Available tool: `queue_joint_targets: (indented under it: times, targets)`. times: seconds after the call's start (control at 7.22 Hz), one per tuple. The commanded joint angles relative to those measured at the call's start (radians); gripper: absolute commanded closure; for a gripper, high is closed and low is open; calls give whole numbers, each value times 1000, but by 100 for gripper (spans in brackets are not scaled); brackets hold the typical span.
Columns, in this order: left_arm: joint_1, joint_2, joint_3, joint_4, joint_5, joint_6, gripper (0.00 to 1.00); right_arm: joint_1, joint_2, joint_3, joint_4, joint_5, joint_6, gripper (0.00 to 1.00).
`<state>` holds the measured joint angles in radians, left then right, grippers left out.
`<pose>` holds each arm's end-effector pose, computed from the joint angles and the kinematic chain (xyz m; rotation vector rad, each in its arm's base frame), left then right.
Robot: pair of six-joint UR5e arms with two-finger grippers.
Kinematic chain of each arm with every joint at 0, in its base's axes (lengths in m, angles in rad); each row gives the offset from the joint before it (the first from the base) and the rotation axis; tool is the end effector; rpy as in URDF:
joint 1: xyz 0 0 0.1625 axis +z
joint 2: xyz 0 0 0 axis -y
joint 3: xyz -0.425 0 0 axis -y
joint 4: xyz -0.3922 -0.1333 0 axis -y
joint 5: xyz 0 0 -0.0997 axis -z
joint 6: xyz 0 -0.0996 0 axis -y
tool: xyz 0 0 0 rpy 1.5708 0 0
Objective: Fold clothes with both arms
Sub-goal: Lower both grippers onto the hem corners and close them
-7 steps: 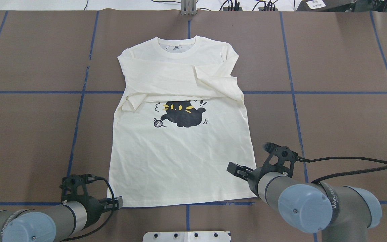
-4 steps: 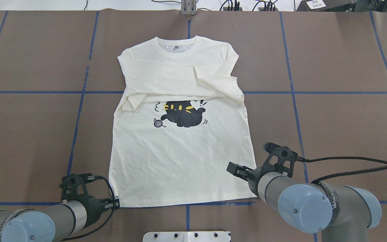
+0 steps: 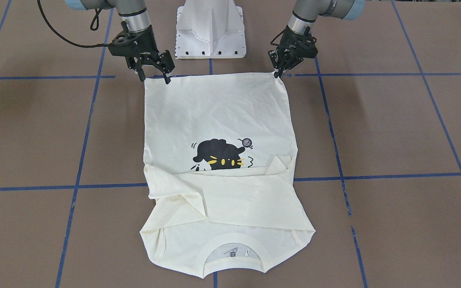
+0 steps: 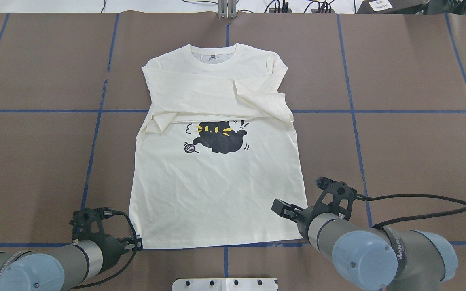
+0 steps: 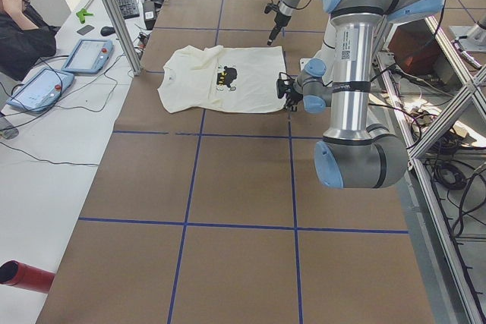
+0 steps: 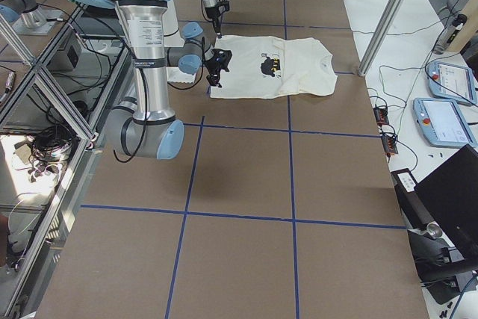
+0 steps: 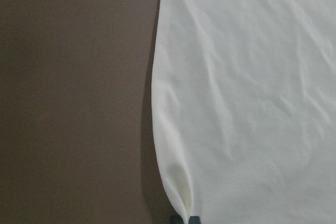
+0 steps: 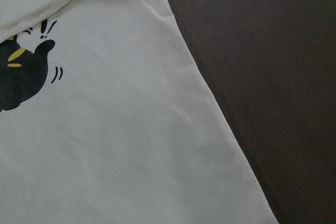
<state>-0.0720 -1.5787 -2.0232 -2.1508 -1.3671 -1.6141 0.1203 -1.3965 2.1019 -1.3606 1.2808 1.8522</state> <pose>0.4770 -0.1883 0.3766 0.2001 1.0354 -0.2104 -0.4856 -0.2217 0.3059 0.1975 -0.9378 0.5036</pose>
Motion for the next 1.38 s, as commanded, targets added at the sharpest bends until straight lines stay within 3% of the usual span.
queue_joint_targets:
  times: [0.0, 0.14, 0.28, 0.55, 0.69, 0.97, 1.25]
  targets:
    - [1, -7, -2, -1, -3, 0, 100, -89, -9, 1, -76, -73, 106, 8]
    - [3, -7, -2, -1, -4, 0, 100, -100, -30, 0, -87, -77, 113, 20]
    - [1, -10, -2, -3, -4, 0, 100, -111, -85, -9, -86, -78, 113, 20]
    - [3, -14, 0, -6, -6, -1, 100, -122, -90, -23, -83, -80, 111, 23]
    - [3, -14, 0, -6, -4, -1, 100, -120, -88, -19, -83, -81, 113, 30]
    - [3, -14, 0, -9, -4, -1, 100, -143, -88, -23, -81, -104, 113, 35]
    - [3, -14, 0, -9, -3, -3, 100, -145, -88, -25, -78, -110, 114, 49]
